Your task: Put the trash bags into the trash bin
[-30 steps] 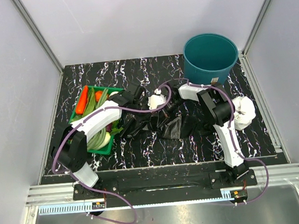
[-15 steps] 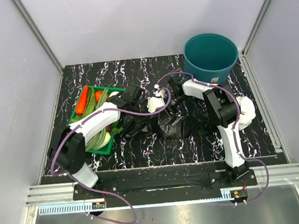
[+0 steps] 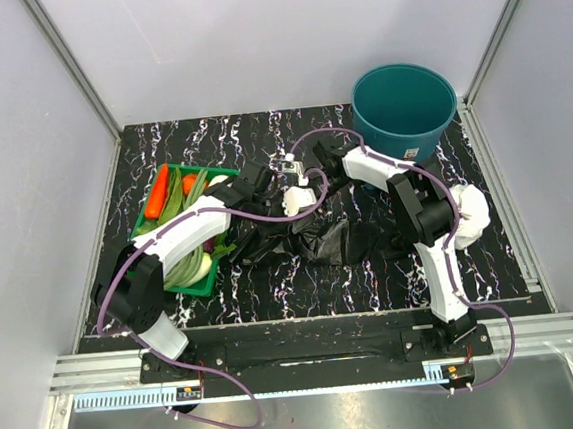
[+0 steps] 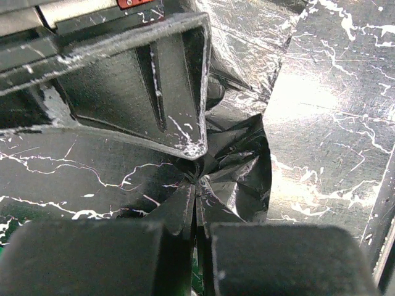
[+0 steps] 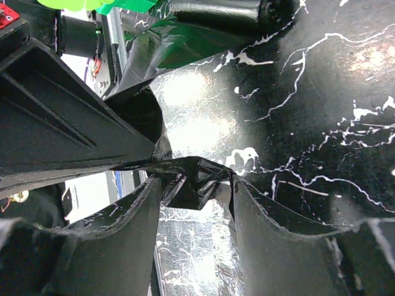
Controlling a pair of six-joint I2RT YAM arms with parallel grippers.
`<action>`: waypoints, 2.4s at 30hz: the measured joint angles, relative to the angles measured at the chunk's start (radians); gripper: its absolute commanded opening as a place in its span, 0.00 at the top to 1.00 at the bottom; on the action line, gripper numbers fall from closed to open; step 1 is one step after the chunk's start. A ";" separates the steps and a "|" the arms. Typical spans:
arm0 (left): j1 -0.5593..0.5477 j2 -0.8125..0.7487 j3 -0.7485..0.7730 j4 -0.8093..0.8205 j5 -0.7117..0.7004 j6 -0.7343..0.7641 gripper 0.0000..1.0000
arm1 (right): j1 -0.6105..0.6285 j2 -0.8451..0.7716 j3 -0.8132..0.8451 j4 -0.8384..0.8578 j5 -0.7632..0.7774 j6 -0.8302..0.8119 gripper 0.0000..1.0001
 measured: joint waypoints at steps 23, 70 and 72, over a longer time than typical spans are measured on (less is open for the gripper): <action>-0.007 -0.025 0.000 -0.154 0.031 0.092 1.00 | 0.022 0.000 0.110 -0.115 0.125 -0.185 0.21; -0.018 -0.025 0.029 -0.224 0.064 0.153 1.00 | 0.103 0.069 0.130 -0.266 -0.049 -0.409 1.00; -0.018 -0.025 0.029 -0.219 0.063 0.152 1.00 | 0.103 0.068 0.107 -0.243 -0.052 -0.372 1.00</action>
